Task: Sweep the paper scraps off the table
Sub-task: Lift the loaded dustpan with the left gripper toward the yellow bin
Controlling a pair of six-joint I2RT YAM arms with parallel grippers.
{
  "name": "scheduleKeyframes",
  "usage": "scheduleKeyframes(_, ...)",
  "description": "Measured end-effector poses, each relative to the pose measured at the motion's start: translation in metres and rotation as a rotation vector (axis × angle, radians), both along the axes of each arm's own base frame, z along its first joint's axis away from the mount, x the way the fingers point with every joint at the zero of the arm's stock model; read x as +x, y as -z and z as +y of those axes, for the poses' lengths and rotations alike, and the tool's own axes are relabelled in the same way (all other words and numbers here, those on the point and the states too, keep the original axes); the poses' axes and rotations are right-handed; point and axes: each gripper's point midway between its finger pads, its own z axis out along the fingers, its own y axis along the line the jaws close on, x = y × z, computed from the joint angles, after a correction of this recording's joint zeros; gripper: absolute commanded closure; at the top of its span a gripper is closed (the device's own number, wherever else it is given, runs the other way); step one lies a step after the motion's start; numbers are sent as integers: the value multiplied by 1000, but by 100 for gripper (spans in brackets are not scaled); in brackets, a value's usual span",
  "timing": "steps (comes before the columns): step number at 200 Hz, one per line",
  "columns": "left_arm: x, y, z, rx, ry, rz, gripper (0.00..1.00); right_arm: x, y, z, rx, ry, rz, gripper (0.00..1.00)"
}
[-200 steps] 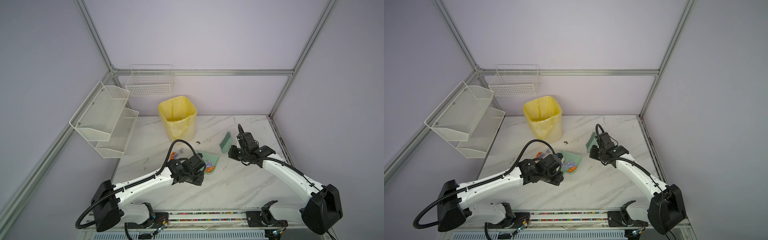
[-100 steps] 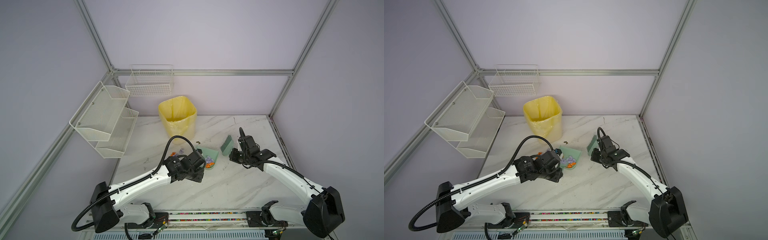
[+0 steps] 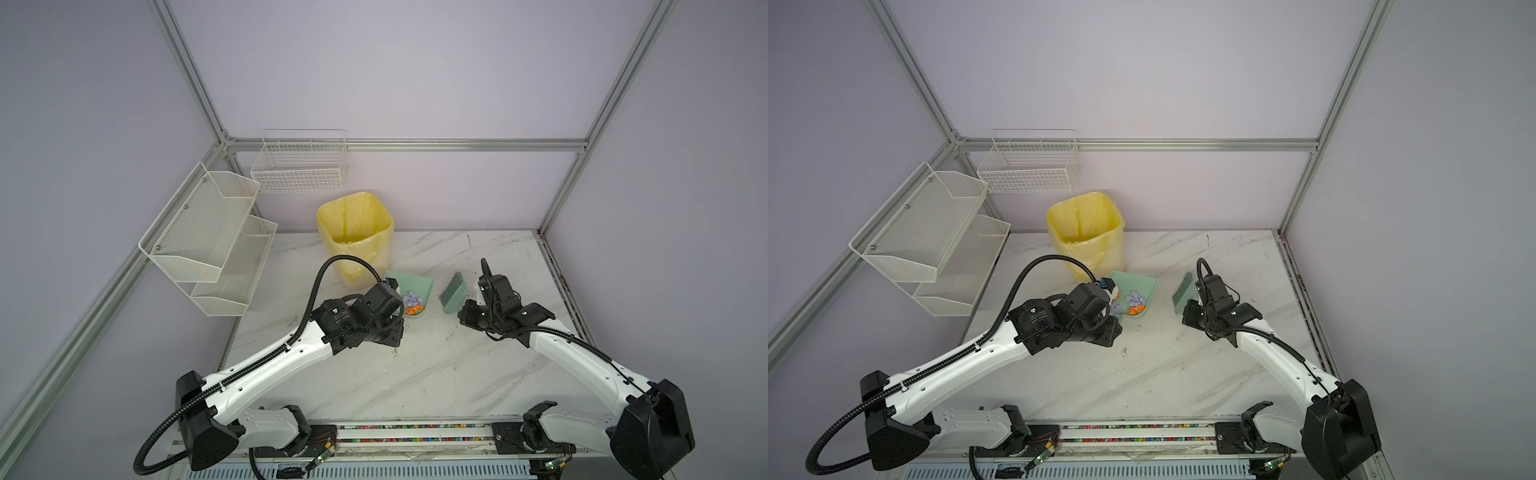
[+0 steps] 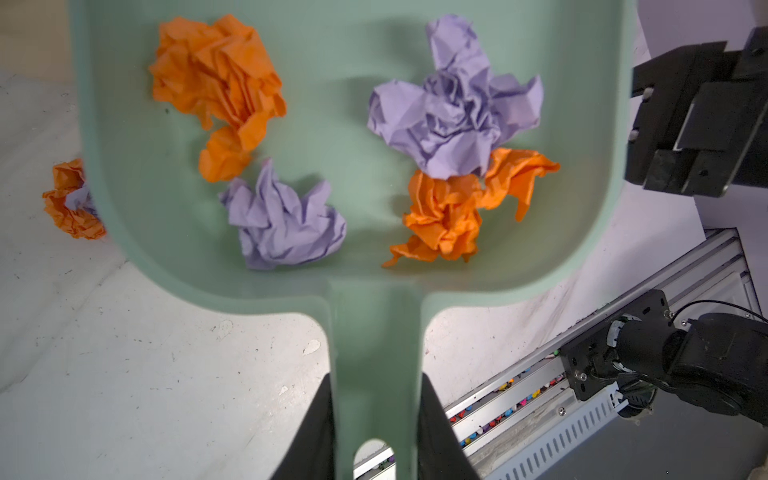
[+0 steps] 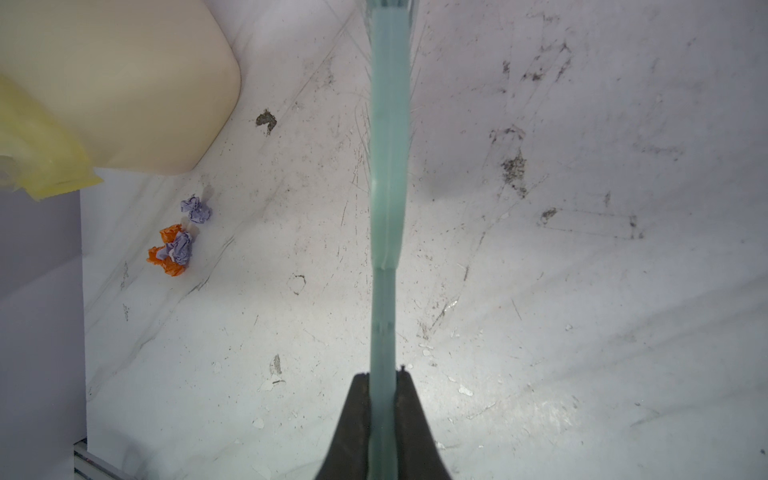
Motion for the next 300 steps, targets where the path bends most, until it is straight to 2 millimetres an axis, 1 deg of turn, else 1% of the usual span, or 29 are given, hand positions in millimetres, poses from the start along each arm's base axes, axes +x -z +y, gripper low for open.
scheduleKeyframes(38,12,-26,6,-24,-20,-37,89,-2,-2,1,12,-7,-6,100)
scheduleKeyframes(69,24,-53,9,-46,-24,-82,89,-4,-2,3,23,-17,1,100)
scheduleKeyframes(91,36,-72,9,-59,-28,-118,89,-4,-4,3,29,-18,-6,100)
scheduleKeyframes(118,50,-85,11,-68,-35,-132,89,-5,-8,3,34,-18,-16,100)
scheduleKeyframes(170,73,-94,16,-88,-48,-115,89,-4,-8,3,35,-19,-17,100)
scheduleKeyframes(212,95,-95,16,-119,-59,-86,89,-5,-8,4,38,-22,-16,100)
scheduleKeyframes(239,105,-99,22,-146,-76,-75,89,-6,-8,6,47,-31,-12,100)
scheduleKeyframes(263,114,-108,27,-185,-86,-73,89,-6,-8,7,49,-33,-11,100)
scheduleKeyframes(300,130,-115,40,-266,-122,-52,89,-6,-9,7,52,-35,-14,100)
